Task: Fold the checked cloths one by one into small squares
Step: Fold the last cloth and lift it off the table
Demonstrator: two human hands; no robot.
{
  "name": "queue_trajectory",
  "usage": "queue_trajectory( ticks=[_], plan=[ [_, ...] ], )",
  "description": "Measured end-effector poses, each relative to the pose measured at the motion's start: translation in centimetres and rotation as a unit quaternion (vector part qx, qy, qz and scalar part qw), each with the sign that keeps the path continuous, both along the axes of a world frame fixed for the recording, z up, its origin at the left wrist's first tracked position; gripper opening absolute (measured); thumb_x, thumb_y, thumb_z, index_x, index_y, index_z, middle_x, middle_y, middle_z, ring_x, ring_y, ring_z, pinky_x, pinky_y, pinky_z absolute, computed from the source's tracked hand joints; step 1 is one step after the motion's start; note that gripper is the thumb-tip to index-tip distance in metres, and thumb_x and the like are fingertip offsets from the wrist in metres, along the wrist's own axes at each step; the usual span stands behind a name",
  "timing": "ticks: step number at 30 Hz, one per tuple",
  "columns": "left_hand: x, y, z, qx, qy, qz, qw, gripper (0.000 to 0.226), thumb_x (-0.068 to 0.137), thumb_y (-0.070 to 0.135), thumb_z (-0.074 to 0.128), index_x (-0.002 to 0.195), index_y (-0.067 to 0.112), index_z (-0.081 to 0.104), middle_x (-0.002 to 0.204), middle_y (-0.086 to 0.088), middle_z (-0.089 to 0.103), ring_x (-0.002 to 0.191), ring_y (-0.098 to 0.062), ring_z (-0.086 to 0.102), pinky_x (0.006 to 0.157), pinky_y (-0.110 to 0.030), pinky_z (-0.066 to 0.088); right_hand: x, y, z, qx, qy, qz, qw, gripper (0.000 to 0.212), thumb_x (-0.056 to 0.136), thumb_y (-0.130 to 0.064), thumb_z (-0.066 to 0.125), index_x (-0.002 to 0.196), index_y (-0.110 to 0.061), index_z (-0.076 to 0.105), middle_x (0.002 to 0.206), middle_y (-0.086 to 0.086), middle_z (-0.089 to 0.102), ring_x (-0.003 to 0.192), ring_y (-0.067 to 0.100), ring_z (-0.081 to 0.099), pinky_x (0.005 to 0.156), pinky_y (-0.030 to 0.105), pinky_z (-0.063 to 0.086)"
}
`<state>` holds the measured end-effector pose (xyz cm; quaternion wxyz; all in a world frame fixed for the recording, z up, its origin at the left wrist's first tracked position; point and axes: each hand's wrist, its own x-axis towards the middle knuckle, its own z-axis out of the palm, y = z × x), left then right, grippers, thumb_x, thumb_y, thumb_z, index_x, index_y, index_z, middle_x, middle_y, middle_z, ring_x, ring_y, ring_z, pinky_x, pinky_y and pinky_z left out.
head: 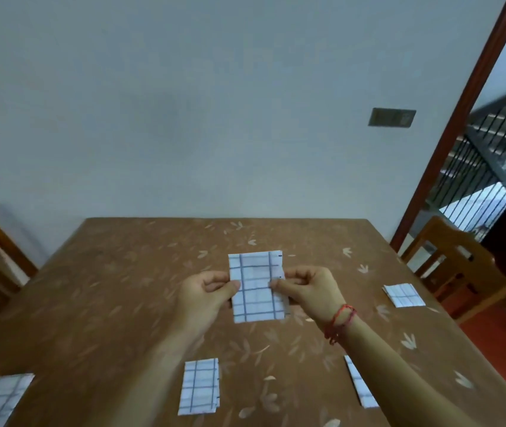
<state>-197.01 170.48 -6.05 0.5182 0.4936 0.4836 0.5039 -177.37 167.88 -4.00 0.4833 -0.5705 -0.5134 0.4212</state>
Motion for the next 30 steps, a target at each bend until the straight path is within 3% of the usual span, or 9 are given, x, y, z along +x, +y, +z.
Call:
queue_trajectory(
  ticks=[5, 12, 17, 21, 24, 28, 30],
  plan=[
    [-2.4, -1.4, 1.5, 0.013, 0.003, 0.048, 0.999, 0.008, 0.078, 0.001, 0.076, 0.082, 0.005, 0.070, 0.073, -0.008, 0.075, 0.068, -0.019, 0.072, 0.058, -0.025, 0.056, -2.0, -0.1, 1.8, 0.013, -0.008, 0.043, 0.999, 0.004, 0.079, -0.004, 0.075, 0.081, -0.007, 0.077, 0.077, 0.011, 0.075, 0.075, 0.023, 0.073, 0.069, 0.036, 0.061],
    [-5.5, -3.0, 2.3, 0.024, 0.026, 0.103, 0.994, 0.010, 0.078, 0.002, 0.077, 0.085, 0.003, 0.070, 0.073, -0.009, 0.074, 0.070, -0.024, 0.073, 0.059, -0.027, 0.057, -4.8, 0.2, 2.5, 0.011, -0.003, 0.081, 0.997, 0.005, 0.079, -0.004, 0.076, 0.083, -0.002, 0.075, 0.076, 0.014, 0.074, 0.074, 0.026, 0.073, 0.065, 0.033, 0.060],
    [-9.0, -5.2, 3.1, 0.028, 0.058, 0.170, 0.983, 0.009, 0.078, 0.007, 0.078, 0.085, 0.008, 0.072, 0.073, -0.002, 0.075, 0.068, -0.016, 0.072, 0.056, -0.019, 0.055, -8.5, 1.0, 2.5, 0.015, 0.009, 0.138, 0.990, 0.002, 0.079, -0.004, 0.076, 0.080, -0.003, 0.075, 0.077, 0.015, 0.074, 0.075, 0.026, 0.073, 0.066, 0.037, 0.061],
    [-13.4, -8.0, 3.5, 0.025, 0.103, 0.241, 0.965, 0.008, 0.078, 0.017, 0.080, 0.082, 0.018, 0.073, 0.074, 0.007, 0.075, 0.071, -0.009, 0.071, 0.064, -0.023, 0.056, -13.5, 1.2, 2.3, 0.009, 0.024, 0.210, 0.977, 0.001, 0.079, -0.004, 0.076, 0.079, -0.003, 0.075, 0.066, 0.008, 0.072, 0.069, 0.022, 0.072, 0.063, 0.033, 0.058],
    [-17.0, -10.9, 3.6, 0.025, 0.121, 0.307, 0.944, 0.010, 0.076, 0.017, 0.080, 0.075, 0.022, 0.072, 0.071, 0.014, 0.073, 0.072, 0.000, 0.068, 0.066, -0.020, 0.053, -18.0, 1.1, 2.0, 0.011, 0.013, 0.264, 0.964, 0.004, 0.077, -0.007, 0.078, 0.078, -0.004, 0.075, 0.071, 0.016, 0.072, 0.069, 0.025, 0.070, 0.066, 0.037, 0.060],
    [-21.4, -15.6, 3.0, -0.010, 0.099, 0.361, 0.927, 0.007, 0.079, 0.015, 0.078, 0.084, 0.019, 0.076, 0.083, 0.004, 0.076, 0.081, -0.014, 0.072, 0.080, -0.041, 0.058, -24.2, -0.4, 1.6, 0.009, 0.005, 0.356, 0.934, 0.006, 0.076, -0.006, 0.079, 0.081, -0.004, 0.076, 0.067, 0.007, 0.072, 0.062, 0.015, 0.066, 0.062, 0.031, 0.056],
    [-23.2, -18.1, 3.0, -0.016, 0.082, 0.399, 0.913, 0.008, 0.080, 0.013, 0.076, 0.089, 0.012, 0.076, 0.085, -0.001, 0.076, 0.083, -0.019, 0.073, 0.081, -0.044, 0.058, -27.1, -1.5, 1.6, 0.003, 0.010, 0.402, 0.915, 0.005, 0.077, -0.005, 0.077, 0.082, -0.005, 0.075, 0.072, 0.004, 0.074, 0.066, 0.013, 0.069, 0.063, 0.028, 0.058]
  ],
)
